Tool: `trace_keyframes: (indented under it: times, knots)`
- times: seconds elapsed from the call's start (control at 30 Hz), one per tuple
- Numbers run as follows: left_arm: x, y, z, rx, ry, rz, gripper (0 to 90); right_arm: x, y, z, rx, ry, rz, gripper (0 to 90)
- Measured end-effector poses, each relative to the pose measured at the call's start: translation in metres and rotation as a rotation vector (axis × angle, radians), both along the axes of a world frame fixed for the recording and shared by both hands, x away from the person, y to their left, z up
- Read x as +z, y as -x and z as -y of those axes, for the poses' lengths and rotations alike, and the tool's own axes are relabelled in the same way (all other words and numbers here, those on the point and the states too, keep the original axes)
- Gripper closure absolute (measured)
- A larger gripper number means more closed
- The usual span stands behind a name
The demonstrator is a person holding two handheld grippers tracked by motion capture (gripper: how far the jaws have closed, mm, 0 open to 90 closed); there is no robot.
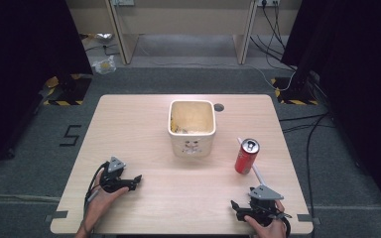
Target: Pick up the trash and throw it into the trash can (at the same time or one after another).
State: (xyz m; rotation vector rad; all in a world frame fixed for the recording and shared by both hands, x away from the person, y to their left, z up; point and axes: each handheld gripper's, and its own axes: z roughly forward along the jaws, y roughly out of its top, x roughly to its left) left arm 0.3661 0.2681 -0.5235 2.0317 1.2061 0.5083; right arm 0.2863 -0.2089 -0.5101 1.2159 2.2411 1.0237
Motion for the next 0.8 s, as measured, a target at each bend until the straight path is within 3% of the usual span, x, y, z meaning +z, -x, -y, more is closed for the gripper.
trace_keyframes:
  times: [0.37, 0.8]
  knots:
    - [0.0, 0.0, 0.0, 0.0, 0.0, 0.0, 13.8, 0.01, -0.003, 0.003, -0.015, -0.029, 0.041, 15.1]
    - [0.0, 0.0, 0.0, 0.001, 0.0, 0.0, 13.8, 0.019, -0.015, 0.005, -0.036, -0.017, 0.084, 15.1]
